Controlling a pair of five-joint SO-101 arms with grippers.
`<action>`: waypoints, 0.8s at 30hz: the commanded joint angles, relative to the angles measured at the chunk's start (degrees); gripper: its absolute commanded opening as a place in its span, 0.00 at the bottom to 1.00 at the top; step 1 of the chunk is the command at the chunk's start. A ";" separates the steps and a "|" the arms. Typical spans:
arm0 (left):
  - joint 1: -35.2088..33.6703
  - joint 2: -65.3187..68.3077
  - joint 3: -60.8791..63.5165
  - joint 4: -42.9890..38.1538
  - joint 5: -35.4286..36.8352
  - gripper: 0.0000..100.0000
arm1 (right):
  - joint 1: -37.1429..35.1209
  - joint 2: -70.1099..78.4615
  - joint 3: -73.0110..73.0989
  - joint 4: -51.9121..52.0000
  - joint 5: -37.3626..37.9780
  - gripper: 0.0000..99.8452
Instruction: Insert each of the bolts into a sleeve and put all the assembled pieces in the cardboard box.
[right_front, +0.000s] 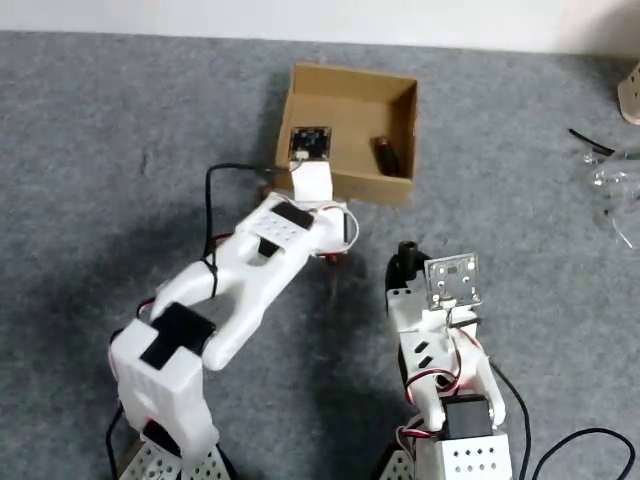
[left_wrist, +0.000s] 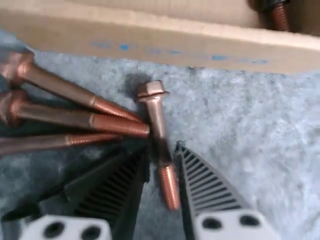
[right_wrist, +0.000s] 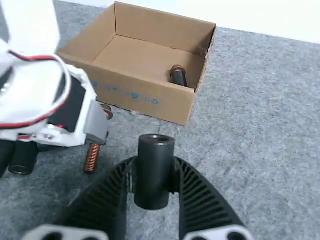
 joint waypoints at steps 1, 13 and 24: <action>-0.92 2.33 -5.58 0.35 0.09 0.10 | 0.75 -1.19 5.32 -2.33 -0.09 0.00; -1.98 6.20 -9.27 0.35 0.09 0.10 | 0.75 -1.19 5.41 -2.42 -0.09 0.00; -3.21 6.64 -10.86 2.90 0.18 0.10 | 0.75 -1.19 5.41 -2.42 -0.09 0.00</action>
